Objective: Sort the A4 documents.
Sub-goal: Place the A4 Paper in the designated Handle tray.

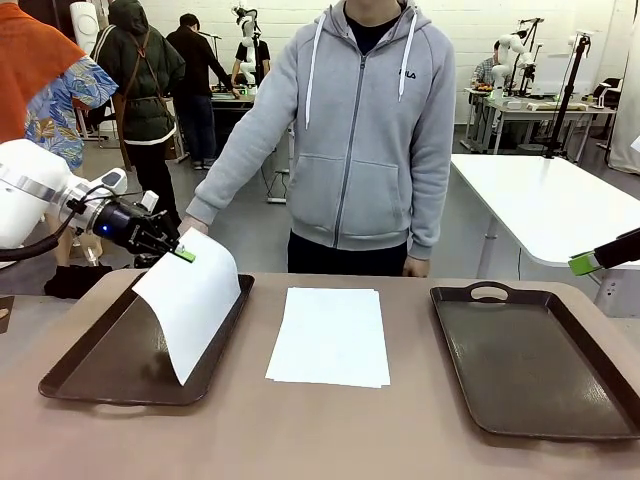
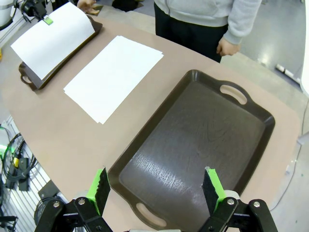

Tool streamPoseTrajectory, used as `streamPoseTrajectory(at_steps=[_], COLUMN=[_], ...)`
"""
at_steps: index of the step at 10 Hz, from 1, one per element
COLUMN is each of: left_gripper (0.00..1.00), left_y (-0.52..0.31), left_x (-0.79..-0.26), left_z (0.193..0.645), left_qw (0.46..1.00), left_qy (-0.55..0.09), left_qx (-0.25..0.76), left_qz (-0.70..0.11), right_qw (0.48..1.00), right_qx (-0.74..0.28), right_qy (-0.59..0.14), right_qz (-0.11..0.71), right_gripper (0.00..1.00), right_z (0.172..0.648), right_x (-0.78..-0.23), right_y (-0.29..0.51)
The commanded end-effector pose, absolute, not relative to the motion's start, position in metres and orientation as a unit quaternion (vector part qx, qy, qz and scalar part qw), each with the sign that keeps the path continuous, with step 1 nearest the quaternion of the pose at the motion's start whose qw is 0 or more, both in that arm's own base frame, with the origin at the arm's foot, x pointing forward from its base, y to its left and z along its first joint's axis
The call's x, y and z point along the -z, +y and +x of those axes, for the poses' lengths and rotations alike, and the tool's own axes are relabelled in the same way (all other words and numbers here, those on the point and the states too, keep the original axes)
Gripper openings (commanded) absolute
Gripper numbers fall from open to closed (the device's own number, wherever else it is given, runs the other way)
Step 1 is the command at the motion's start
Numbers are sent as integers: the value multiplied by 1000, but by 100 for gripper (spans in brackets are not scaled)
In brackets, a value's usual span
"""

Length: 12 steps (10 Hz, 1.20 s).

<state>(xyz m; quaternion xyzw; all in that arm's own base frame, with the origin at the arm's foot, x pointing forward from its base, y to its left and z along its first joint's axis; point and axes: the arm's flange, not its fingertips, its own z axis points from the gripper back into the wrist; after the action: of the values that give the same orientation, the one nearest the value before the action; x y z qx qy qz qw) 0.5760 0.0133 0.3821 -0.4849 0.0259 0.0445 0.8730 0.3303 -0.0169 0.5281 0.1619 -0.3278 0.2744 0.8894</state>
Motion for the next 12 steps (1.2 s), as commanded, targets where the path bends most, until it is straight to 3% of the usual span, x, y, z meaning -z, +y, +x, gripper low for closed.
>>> streamPoseTrajectory(at_steps=[1,8,12], left_gripper=[1,1,1], left_y=[22,24,22], left_x=[-382,-377,-372], left_z=[575,569,581], left_qw=[900,957,974], left_qy=[32,37,-19], left_qx=[-77,-92,-63], left_qz=[-429,-274,-215], right_qw=[888,888,888], right_qx=[-277,-277,-277], right_qy=[-327,-327,-327], right_qz=[168,168,168], right_gripper=[100,100,100], right_z=[331,331,331], right_x=[-527,-527,-527], right_y=[-16,-16,-16])
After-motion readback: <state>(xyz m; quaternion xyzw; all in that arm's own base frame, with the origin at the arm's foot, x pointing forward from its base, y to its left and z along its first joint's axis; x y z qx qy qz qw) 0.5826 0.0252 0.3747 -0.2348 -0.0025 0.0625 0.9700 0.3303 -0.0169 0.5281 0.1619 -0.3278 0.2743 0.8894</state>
